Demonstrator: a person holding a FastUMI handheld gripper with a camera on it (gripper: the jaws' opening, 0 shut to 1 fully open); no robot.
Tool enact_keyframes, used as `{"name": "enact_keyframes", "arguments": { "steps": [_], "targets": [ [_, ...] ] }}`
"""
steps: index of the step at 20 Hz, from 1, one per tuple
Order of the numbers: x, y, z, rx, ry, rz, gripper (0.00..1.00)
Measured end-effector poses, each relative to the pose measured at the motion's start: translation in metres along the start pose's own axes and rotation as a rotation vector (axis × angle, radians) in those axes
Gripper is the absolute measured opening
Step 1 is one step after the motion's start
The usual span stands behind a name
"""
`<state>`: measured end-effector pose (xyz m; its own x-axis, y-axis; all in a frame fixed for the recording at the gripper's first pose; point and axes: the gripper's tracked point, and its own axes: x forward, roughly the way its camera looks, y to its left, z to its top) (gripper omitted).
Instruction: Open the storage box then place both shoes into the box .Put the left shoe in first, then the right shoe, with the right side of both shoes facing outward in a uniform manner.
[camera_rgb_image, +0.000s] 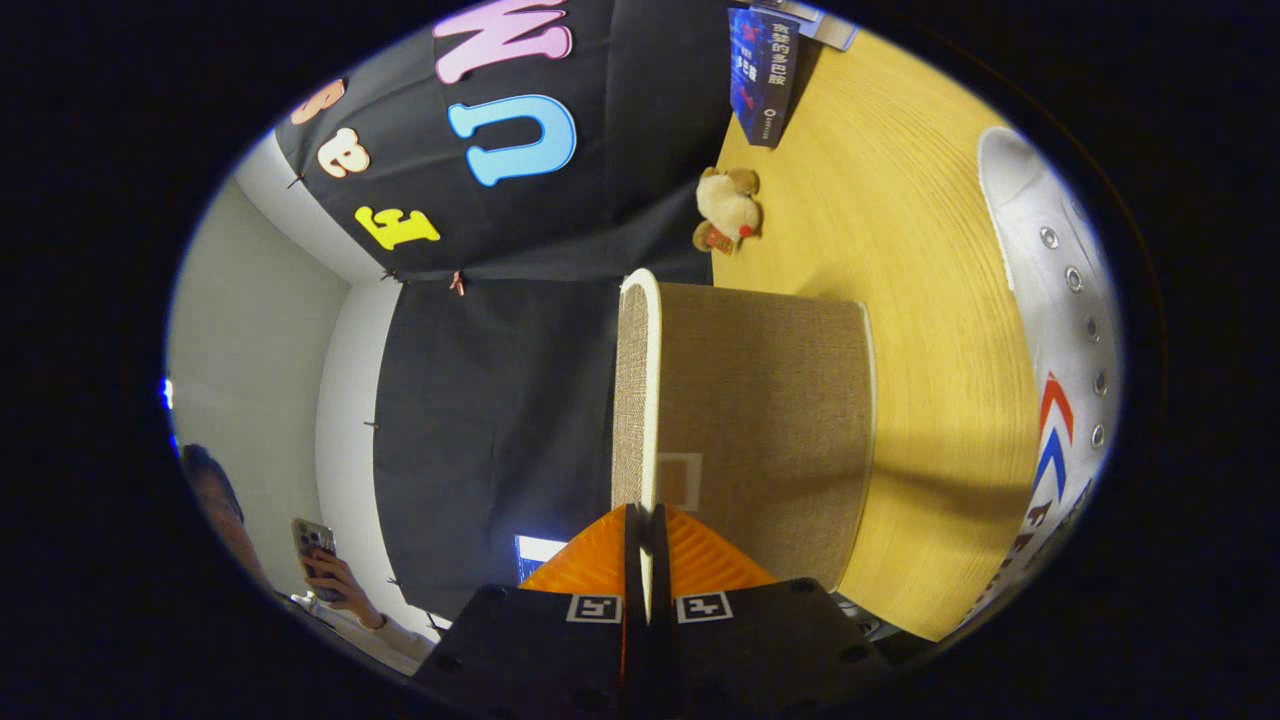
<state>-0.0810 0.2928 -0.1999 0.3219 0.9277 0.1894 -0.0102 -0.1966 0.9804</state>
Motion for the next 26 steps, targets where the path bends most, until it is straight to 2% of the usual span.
{"name": "enact_keyframes", "arguments": {
  "steps": [5,12,16,22,26],
  "targets": [
    [0.014,0.074,0.003,-0.124,-0.015,0.038,0.05],
    [0.071,0.136,-0.016,-0.292,0.000,-0.001,0.05],
    [0.106,0.155,-0.027,-0.362,0.018,-0.041,0.05],
    [0.168,0.174,-0.041,-0.380,0.029,-0.060,0.05],
    [0.207,0.168,-0.051,-0.444,0.061,-0.094,0.09]
  ]
}}
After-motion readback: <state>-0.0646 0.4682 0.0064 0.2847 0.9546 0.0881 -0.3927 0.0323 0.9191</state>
